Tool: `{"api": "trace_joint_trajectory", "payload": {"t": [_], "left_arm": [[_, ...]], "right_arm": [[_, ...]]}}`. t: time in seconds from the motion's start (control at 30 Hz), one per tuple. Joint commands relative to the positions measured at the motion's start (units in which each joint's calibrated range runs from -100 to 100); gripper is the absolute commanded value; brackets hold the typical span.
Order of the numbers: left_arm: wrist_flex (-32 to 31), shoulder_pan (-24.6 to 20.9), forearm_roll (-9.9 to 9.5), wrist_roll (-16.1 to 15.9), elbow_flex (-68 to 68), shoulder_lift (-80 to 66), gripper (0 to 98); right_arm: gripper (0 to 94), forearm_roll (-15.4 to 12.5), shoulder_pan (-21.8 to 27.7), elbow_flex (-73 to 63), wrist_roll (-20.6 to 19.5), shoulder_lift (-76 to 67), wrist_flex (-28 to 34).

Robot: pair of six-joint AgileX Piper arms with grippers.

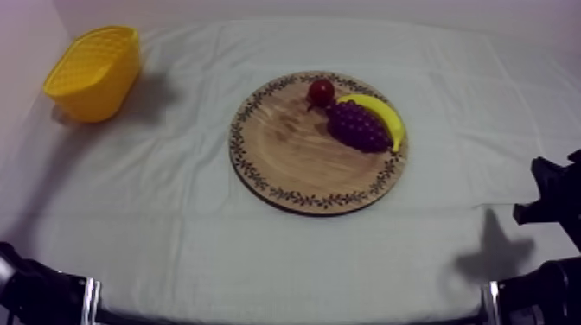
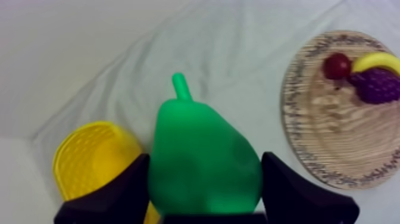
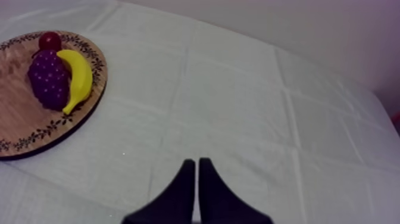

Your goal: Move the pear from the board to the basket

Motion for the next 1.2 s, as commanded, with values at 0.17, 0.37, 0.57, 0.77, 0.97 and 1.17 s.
{"api": "trace_joint_trajectory", "payload": {"t": [0.17, 0.37, 0.57, 0.77, 0.97, 1.17], "left_arm": [[-4.03, -8.42, -0.09, -1.18, 3.11, 1.86, 47.5], [-6.19, -12.81, 0.06, -1.96, 1.67, 7.46, 48.7], [-8.11, -15.75, 0.40, -2.52, 0.40, 13.74, 49.0], [-12.13, -17.06, 0.48, -2.15, 2.66, 17.49, 50.7], [-17.78, -18.01, 0.60, -2.41, 7.60, 16.80, 64.2], [-19.94, -18.64, 0.62, -2.94, 11.35, 12.71, 75.3]], "right_arm": [[0.3, 0.00, -0.01, -0.01, -0.08, -0.01, 0.00], [0.3, 0.00, -0.01, -0.01, -0.08, -0.01, 0.00], [0.3, 0.00, -0.01, -0.01, -0.08, -0.01, 0.00], [0.3, 0.00, -0.01, -0.01, -0.08, -0.01, 0.00], [0.3, 0.00, -0.01, -0.01, -0.08, -0.01, 0.00], [0.3, 0.00, -0.01, -0.01, -0.08, -0.01, 0.00]]}}
